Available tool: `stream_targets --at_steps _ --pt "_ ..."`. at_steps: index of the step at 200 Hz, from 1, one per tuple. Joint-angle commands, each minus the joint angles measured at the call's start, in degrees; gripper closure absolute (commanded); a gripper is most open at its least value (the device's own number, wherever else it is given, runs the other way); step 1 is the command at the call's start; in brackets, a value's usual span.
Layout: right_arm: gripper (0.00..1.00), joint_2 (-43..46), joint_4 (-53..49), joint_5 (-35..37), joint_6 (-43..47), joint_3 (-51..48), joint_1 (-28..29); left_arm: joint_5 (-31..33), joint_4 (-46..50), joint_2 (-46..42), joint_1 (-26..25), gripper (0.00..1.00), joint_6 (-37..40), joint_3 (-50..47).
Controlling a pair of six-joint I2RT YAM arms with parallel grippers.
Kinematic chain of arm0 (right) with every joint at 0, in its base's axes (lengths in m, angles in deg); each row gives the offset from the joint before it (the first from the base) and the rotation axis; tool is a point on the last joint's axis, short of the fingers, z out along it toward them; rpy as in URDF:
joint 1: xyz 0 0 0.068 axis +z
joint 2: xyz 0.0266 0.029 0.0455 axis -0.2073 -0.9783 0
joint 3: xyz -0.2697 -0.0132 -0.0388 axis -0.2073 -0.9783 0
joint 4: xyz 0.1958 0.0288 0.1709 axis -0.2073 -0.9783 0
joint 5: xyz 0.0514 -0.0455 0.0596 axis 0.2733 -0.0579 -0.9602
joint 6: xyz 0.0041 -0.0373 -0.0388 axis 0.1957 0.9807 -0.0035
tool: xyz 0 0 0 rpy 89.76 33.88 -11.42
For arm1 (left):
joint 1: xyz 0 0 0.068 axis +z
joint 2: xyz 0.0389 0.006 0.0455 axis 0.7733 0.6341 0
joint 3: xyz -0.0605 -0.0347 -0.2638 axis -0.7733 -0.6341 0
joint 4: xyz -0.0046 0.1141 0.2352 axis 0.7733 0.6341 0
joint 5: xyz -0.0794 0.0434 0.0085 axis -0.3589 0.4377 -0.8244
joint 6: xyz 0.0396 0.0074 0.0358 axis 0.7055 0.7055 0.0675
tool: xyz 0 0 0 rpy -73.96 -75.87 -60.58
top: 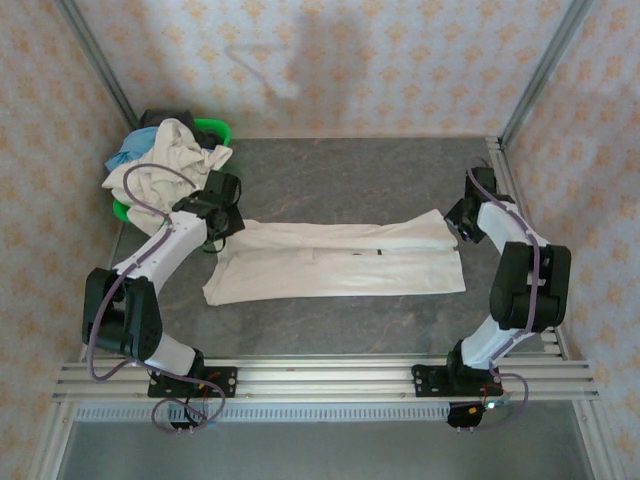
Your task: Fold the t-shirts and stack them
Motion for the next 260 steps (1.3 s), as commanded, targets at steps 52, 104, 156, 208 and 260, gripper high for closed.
stream_targets --at_steps 52,104,156,208,260 --pt "0.56 -5.26 -0.97 -1.91 0.19 0.43 -0.18 -2.75 -2.06 1.68 0.29 1.00 5.12 3.62" --pt "0.58 -8.61 2.22 -4.85 -0.58 0.11 0.06 -2.41 -2.31 2.29 0.22 1.00 4.92 3.25" --pt "0.99 -5.09 1.35 -2.66 -1.10 1.12 0.06 -1.68 -1.33 3.16 0.53 1.00 5.72 7.11" --pt "1.00 -9.86 -1.14 -2.40 0.95 18.67 0.55 -4.02 -0.86 12.53 1.78 1.00 11.42 27.55" --pt "1.00 -12.32 2.69 -5.40 1.42 20.57 0.57 -2.93 -2.23 11.72 2.62 1.00 12.64 25.31"
